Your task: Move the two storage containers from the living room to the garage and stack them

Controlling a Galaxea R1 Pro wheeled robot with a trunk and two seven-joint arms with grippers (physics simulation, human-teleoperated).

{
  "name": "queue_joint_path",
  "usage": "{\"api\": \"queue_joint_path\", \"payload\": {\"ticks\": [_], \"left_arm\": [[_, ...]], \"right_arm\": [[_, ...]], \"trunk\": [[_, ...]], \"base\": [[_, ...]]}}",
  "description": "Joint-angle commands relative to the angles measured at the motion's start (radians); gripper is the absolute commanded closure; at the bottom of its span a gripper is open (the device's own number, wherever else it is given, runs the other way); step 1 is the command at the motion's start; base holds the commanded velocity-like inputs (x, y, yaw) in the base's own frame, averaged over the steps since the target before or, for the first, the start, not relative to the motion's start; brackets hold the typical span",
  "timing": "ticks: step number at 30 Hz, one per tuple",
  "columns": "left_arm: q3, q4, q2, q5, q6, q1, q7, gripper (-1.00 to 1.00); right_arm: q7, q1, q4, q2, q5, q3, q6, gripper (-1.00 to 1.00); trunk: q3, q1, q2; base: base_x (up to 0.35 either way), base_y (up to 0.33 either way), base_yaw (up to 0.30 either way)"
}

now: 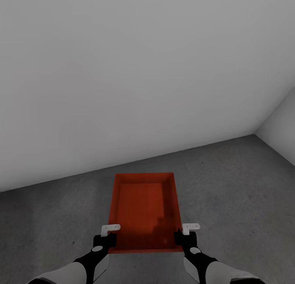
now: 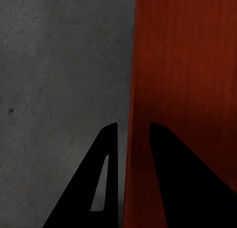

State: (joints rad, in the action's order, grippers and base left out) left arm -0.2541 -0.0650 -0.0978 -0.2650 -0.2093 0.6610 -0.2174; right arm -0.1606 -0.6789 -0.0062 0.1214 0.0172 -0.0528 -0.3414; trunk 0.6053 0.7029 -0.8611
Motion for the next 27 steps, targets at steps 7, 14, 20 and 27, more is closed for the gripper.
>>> {"api": "queue_joint_path", "payload": {"ticks": [7,14,20,27], "left_arm": [[0.0,-0.001,0.0,0.001,-0.028,0.0,-0.017,1.0],[0.0,-0.001,0.0,0.001,-0.028,0.001,-0.016,1.0],[0.0,-0.001,0.0,0.001,-0.028,0.0,-0.016,1.0],[0.0,-0.001,0.0,0.001,-0.028,0.0,-0.016,1.0]], "right_arm": [[-0.007,-0.001,0.005,0.026,-0.037,0.048,-0.008,1.0],[-0.007,-0.001,0.005,0.026,-0.037,0.048,-0.008,1.0],[-0.007,-0.001,0.005,0.026,-0.037,0.048,-0.008,1.0],[-0.007,-0.001,0.005,0.026,-0.037,0.048,-0.008,1.0]], "trunk": [[0.023,0.027,-0.05],[0.045,0.054,-0.099],[0.064,0.077,-0.141],[0.085,0.104,-0.19]], "base": [[0.0,0.0,0.0],[0.0,0.0,0.0],[0.0,0.0,-0.073],[0.0,0.0,-0.005]]}}
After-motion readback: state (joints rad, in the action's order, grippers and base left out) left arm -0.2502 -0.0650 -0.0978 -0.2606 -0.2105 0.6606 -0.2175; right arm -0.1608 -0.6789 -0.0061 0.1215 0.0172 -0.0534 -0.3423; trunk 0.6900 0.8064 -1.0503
